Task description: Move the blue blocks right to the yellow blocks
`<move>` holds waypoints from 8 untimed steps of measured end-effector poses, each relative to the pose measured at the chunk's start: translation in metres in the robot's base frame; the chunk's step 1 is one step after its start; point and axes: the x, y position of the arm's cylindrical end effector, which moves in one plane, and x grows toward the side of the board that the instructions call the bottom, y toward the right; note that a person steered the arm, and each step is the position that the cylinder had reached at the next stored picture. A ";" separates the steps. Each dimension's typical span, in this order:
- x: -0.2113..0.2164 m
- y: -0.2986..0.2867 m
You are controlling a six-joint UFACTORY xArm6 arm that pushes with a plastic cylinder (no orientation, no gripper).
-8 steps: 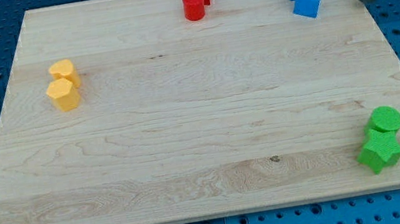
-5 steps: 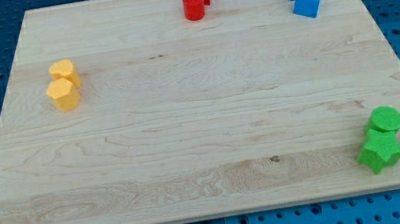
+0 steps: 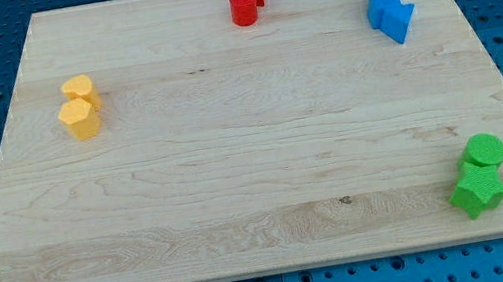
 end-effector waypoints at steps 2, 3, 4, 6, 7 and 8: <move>0.043 0.027; 0.065 0.033; 0.088 0.034; 0.125 0.036; 0.125 0.026; 0.125 0.002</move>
